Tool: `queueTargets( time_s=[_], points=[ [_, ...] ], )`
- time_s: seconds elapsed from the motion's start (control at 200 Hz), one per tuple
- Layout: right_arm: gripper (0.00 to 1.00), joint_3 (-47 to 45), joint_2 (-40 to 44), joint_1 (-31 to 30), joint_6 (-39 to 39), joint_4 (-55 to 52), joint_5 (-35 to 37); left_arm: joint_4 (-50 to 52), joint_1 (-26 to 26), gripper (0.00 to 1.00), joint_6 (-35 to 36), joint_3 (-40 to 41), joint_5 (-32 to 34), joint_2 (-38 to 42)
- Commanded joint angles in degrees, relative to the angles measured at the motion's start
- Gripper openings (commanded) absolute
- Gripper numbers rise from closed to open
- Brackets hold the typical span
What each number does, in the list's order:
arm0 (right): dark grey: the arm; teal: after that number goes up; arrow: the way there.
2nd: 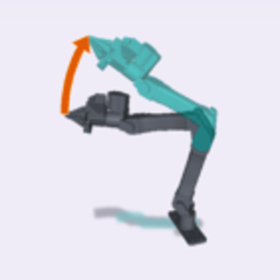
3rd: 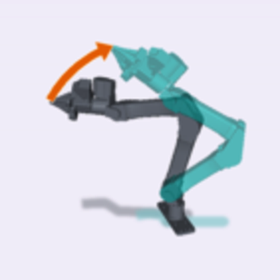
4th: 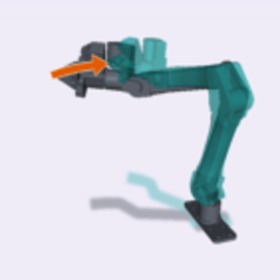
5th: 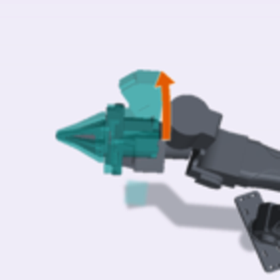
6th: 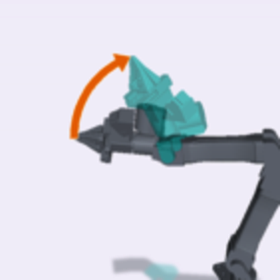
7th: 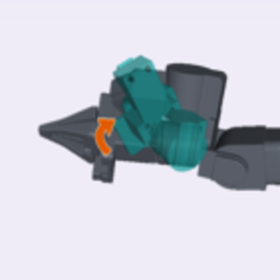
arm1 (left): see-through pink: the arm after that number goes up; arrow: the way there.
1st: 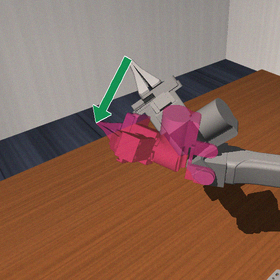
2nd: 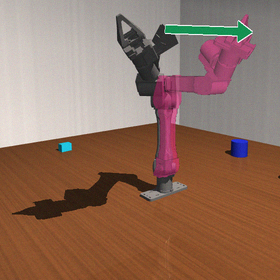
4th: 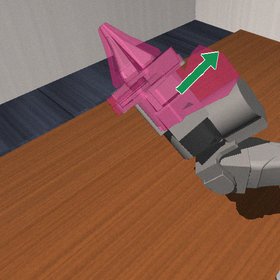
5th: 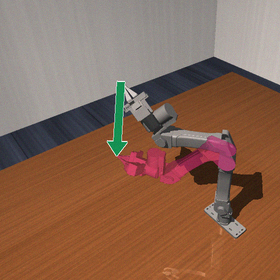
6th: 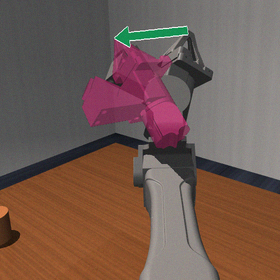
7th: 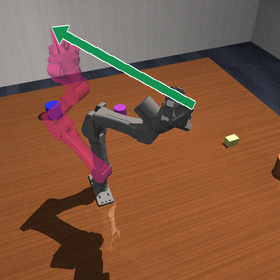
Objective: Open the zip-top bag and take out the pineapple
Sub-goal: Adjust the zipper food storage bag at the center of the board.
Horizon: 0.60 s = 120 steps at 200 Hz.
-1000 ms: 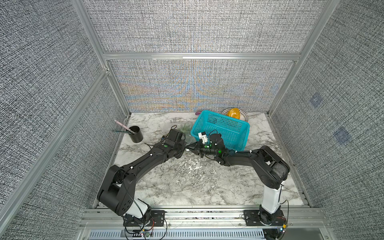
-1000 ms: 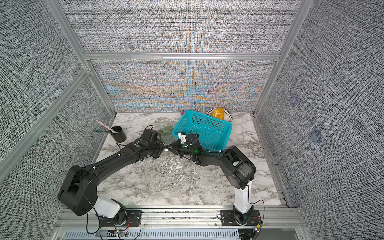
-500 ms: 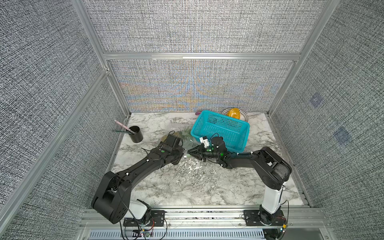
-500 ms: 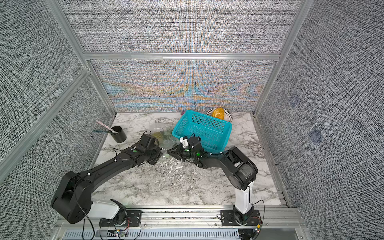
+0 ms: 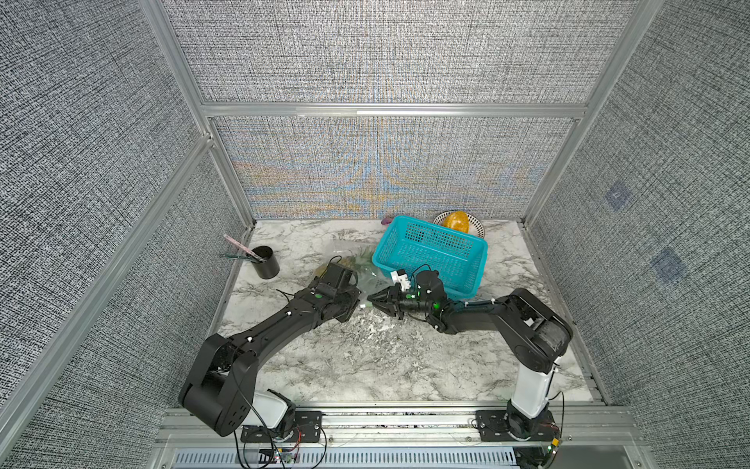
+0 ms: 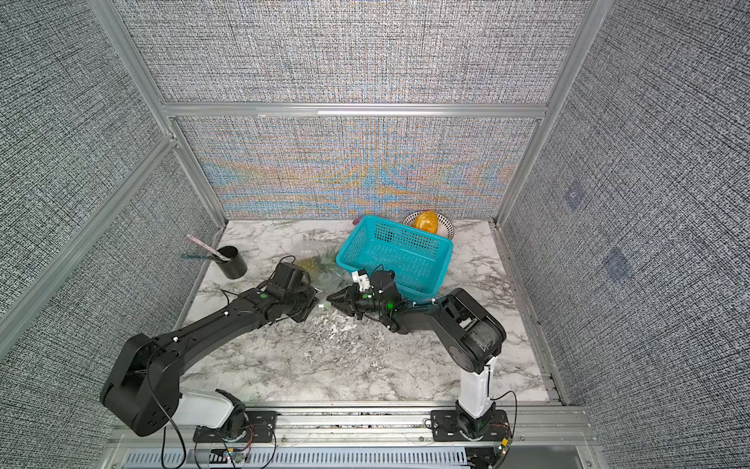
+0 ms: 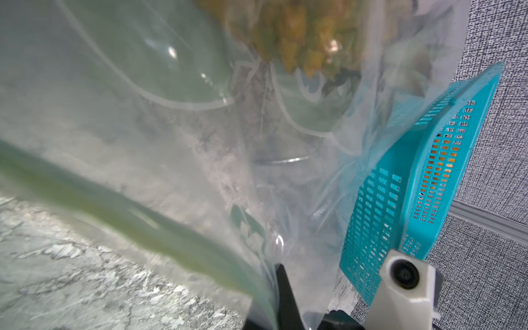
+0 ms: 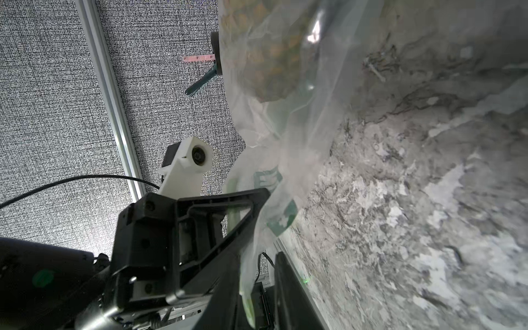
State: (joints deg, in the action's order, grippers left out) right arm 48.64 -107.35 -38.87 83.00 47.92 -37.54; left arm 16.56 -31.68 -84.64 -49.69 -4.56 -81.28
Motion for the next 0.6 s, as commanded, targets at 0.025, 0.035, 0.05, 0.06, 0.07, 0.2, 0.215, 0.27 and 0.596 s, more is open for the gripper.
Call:
queueTargets(
  time_s=[0.025,0.035,0.05,0.06,0.07,0.2,0.215,0.27,0.596],
  points=[
    [0.24,0.07,-0.90,-0.32,2.13,5.70,-0.86,-0.91,0.04,0.06,0.43,0.18,-1.33,-0.81],
    [0.24,0.05,-0.99,-0.39,2.31,5.96,-0.87,-0.91,0.04,0.06,0.37,0.24,-1.33,-0.81],
    [0.24,0.04,-1.09,-0.37,2.46,6.41,-0.93,-0.98,0.04,0.06,0.31,0.33,-1.33,-0.88],
    [0.24,0.00,-1.15,-0.40,2.57,6.62,-0.95,-0.99,0.02,0.06,0.28,0.42,-1.33,-0.85],
    [0.24,0.04,-1.18,-0.48,2.70,6.76,-1.00,-1.04,0.04,0.06,0.22,0.48,-1.33,-0.82],
    [0.18,0.03,-1.16,-0.66,2.65,6.97,-1.31,-1.70,0.04,0.06,-0.04,1.42,-0.75,-0.51],
    [0.16,0.00,-1.17,-0.60,2.61,6.94,-1.31,-1.71,0.03,0.06,-0.15,1.44,-0.72,-0.55],
    [0.11,0.05,-1.19,-0.64,2.61,6.81,-1.43,-1.87,0.00,0.06,-0.12,1.58,-0.63,-0.41],
    [0.00,-0.63,-1.59,-0.84,5.66,8.39,-0.84,-2.14,-0.31,0.44,-0.21,1.92,-0.23,1.58]
  ],
)
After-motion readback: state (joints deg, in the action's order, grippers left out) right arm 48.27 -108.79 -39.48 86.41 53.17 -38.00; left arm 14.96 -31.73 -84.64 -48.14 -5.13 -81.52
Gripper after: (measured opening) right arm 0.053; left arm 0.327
